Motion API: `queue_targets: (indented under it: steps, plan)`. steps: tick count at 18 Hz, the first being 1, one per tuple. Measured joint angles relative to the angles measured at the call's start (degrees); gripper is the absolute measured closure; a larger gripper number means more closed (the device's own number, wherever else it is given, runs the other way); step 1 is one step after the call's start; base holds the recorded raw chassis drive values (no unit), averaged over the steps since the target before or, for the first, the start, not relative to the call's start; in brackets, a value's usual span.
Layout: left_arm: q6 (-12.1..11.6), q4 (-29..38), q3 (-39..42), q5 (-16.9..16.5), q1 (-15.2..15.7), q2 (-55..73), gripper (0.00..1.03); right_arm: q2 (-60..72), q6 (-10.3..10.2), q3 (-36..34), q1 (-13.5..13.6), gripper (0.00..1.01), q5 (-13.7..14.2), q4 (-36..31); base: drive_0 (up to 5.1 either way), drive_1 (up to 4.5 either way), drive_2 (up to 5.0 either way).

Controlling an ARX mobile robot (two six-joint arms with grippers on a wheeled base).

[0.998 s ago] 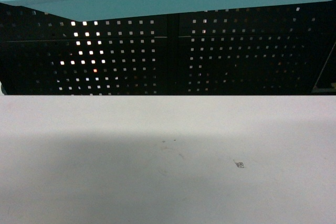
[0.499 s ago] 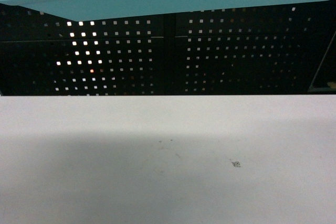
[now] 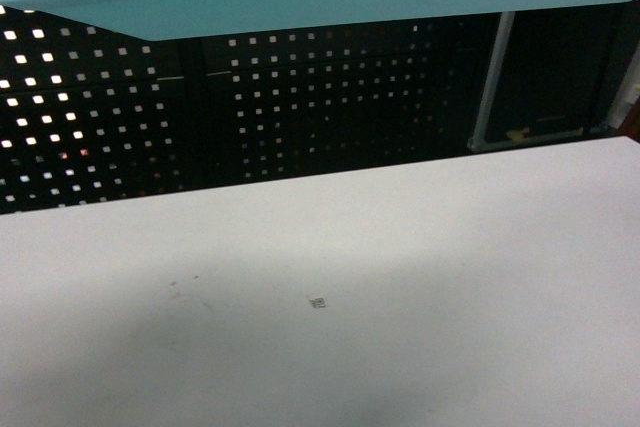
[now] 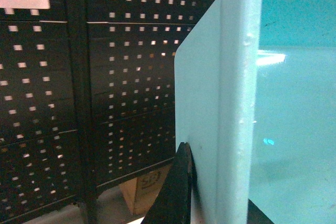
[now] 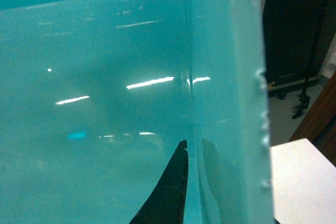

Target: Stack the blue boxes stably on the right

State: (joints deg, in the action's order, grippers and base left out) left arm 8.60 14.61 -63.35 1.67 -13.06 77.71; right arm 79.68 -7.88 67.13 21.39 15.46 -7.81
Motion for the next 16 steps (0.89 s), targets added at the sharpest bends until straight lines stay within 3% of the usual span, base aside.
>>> queue_targets:
  steps: [16]
  plan:
    - [0.0, 0.0, 0.02, 0.0, -0.02, 0.0, 1.01, 0.0, 0.0, 0.0, 0.0, 0.93, -0.02, 0.02, -1.6, -1.58, -1.6]
